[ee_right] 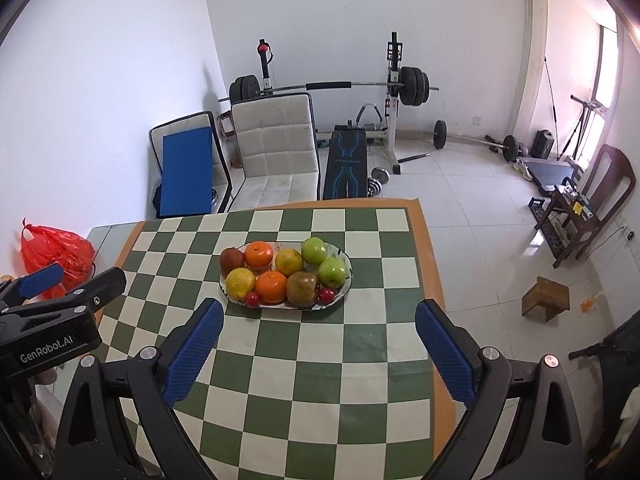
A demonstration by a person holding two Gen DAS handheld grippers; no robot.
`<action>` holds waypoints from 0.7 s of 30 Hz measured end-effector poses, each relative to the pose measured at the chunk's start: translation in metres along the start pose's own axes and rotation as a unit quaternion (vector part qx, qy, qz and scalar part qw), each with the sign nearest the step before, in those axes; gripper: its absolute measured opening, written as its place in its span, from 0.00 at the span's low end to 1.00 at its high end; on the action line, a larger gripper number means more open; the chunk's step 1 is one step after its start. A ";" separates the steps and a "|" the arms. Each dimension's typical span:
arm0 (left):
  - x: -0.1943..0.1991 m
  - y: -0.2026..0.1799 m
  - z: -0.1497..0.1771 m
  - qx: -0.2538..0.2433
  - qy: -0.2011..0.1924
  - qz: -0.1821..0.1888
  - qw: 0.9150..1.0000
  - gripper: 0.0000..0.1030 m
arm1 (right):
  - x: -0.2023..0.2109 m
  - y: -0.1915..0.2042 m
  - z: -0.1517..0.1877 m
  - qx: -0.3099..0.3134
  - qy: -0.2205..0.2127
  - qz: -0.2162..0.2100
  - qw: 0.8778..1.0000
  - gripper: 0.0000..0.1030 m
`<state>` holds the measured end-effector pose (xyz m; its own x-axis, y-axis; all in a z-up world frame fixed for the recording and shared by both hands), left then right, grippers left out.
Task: Organize fruits
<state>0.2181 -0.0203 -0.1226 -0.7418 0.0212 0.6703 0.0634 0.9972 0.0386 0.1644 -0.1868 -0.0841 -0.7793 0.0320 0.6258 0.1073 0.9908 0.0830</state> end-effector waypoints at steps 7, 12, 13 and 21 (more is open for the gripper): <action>-0.032 -0.004 0.010 -0.007 0.019 -0.008 1.000 0.99 | -0.049 -0.007 0.009 -0.006 0.018 0.005 1.000 0.96; -0.044 -0.007 0.014 -0.010 0.025 -0.010 1.000 0.99 | -0.071 -0.012 0.012 -0.001 0.025 0.012 1.000 0.96; -0.046 -0.007 0.014 -0.009 0.025 -0.011 1.000 0.99 | -0.074 -0.013 0.013 0.001 0.027 0.013 1.000 0.96; -0.049 -0.009 0.013 -0.010 0.021 -0.005 1.000 0.99 | -0.082 -0.018 0.017 -0.005 0.030 0.015 0.999 0.96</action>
<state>0.2452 -0.0289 -0.1654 -0.7144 0.0073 0.6997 0.0687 0.9958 0.0597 0.2157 -0.2050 -0.1506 -0.7375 0.0525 0.6733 0.1363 0.9880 0.0722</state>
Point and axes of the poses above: each gripper's, at about its wrist camera, not at the fingertips, and x roughly against the way its jaws point, y to its left, z to its underside, the point moved 8 cm from there along -x, roughly the way its jaws point, and after that the axes turned 12 degrees about -y, right-handed, at the moved point
